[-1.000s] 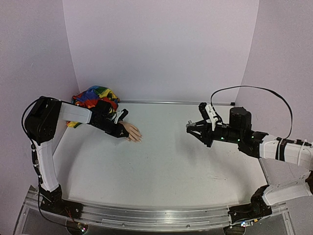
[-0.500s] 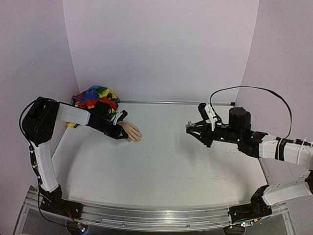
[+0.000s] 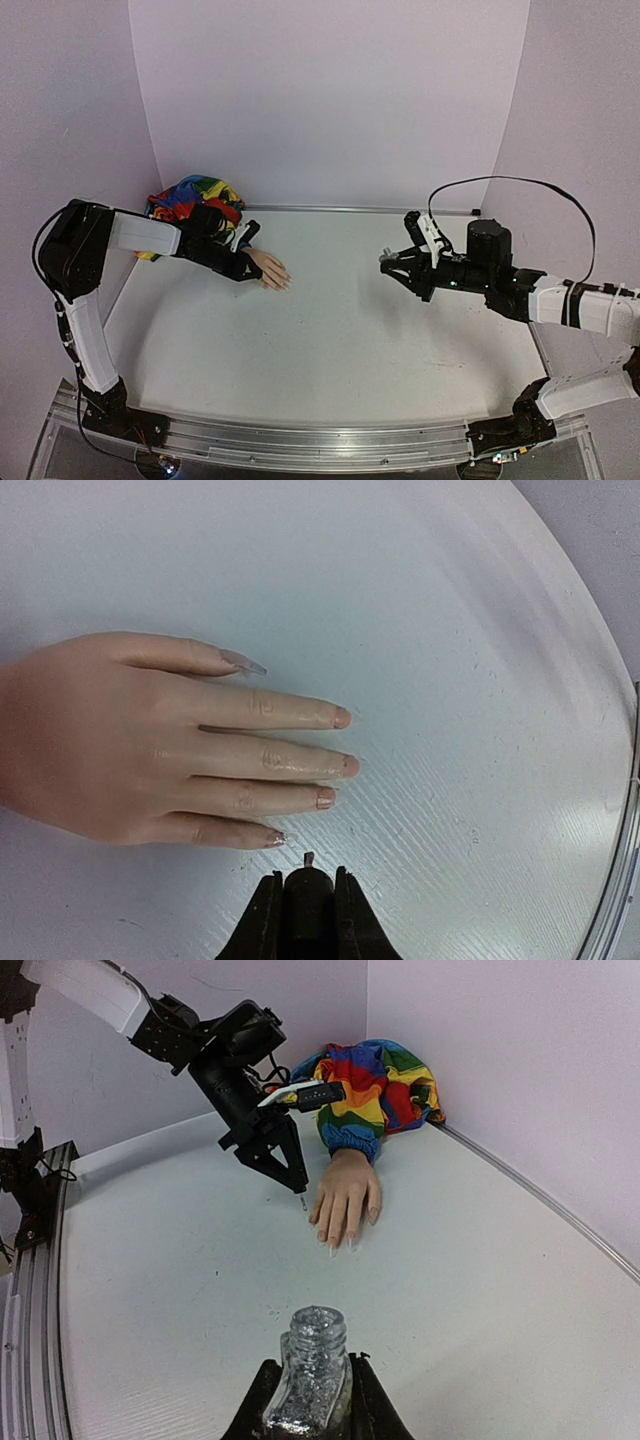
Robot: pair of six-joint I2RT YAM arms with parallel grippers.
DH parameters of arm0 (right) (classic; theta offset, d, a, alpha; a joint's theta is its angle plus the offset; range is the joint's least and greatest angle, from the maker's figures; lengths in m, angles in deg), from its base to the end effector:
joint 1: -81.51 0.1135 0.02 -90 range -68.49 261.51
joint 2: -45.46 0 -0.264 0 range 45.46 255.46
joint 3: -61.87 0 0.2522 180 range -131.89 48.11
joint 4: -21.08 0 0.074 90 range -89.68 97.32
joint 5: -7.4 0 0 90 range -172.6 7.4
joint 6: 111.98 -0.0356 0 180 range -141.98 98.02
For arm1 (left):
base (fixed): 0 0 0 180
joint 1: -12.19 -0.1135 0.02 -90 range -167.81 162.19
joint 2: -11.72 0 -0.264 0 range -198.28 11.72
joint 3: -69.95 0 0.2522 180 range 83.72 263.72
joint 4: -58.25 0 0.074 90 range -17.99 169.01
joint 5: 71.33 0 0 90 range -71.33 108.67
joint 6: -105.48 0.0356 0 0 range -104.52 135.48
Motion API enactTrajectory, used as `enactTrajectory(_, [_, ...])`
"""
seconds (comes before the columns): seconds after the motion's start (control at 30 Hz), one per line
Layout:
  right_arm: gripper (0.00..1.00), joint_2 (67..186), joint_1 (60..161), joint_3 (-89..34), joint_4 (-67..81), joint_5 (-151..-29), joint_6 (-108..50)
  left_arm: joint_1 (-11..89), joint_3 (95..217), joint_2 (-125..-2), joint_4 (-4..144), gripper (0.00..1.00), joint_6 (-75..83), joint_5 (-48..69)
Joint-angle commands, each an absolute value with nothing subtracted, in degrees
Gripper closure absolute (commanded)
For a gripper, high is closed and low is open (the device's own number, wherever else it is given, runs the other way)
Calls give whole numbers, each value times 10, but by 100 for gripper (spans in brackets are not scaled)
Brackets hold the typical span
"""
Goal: Paint the nails
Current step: Paint the nail with the hand.
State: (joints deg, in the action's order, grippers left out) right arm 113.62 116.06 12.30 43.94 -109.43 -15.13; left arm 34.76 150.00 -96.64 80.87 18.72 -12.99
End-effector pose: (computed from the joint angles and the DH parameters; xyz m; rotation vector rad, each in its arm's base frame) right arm 0.2102 0.1643 0.2860 -0.8912 1.2674 0.7345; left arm 0.3538 -0.1673 0.1635 0.7837 2.3221 -0.8269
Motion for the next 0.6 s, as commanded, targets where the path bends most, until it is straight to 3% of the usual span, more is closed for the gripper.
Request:
enactTrajectory(0.0, [100,1138,1162,114,462,-1109,-149,350,1523,-973,788,100,202,-121])
enactTrajectory(0.57, [100,1141,1162,113,461,-1112,-149,357,1555,-999,813,100,204,-100])
